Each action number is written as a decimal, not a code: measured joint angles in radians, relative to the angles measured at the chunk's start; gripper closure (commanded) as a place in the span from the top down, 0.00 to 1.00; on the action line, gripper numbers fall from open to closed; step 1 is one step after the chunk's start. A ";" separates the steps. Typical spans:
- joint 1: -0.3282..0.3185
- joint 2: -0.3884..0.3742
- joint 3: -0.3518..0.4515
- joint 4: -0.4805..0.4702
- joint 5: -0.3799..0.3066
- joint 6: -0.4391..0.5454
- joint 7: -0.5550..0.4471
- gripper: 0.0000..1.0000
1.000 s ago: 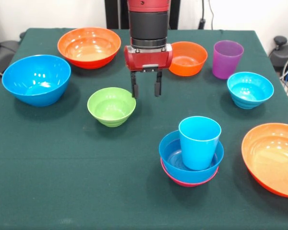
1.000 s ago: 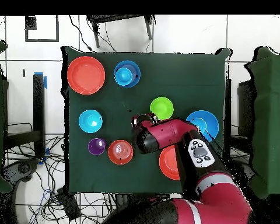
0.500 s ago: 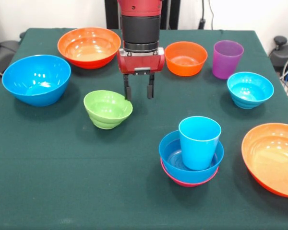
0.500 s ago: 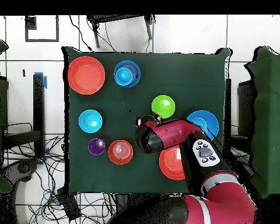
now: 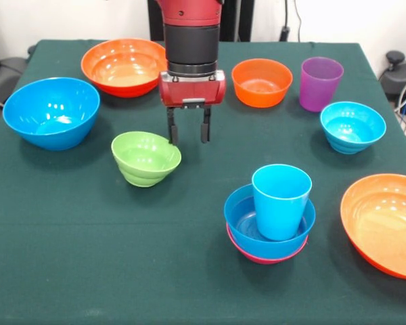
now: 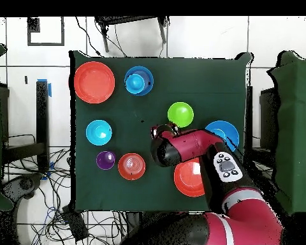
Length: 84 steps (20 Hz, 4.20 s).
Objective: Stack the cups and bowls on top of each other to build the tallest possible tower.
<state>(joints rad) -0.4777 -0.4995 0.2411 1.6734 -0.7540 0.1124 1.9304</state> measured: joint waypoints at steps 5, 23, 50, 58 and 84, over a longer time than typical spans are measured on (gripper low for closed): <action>-0.006 -0.006 0.000 0.000 -0.001 0.000 0.000 1.00; -0.072 -0.140 0.030 0.053 -0.001 0.030 0.000 1.00; -0.007 -0.076 0.021 0.034 -0.001 0.029 0.000 1.00; -0.024 -0.059 0.021 0.013 -0.001 0.029 0.000 1.00; -0.025 -0.043 0.021 -0.018 -0.001 0.029 0.000 1.00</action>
<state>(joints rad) -0.5031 -0.5429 0.2624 1.6556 -0.7548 0.1418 1.9304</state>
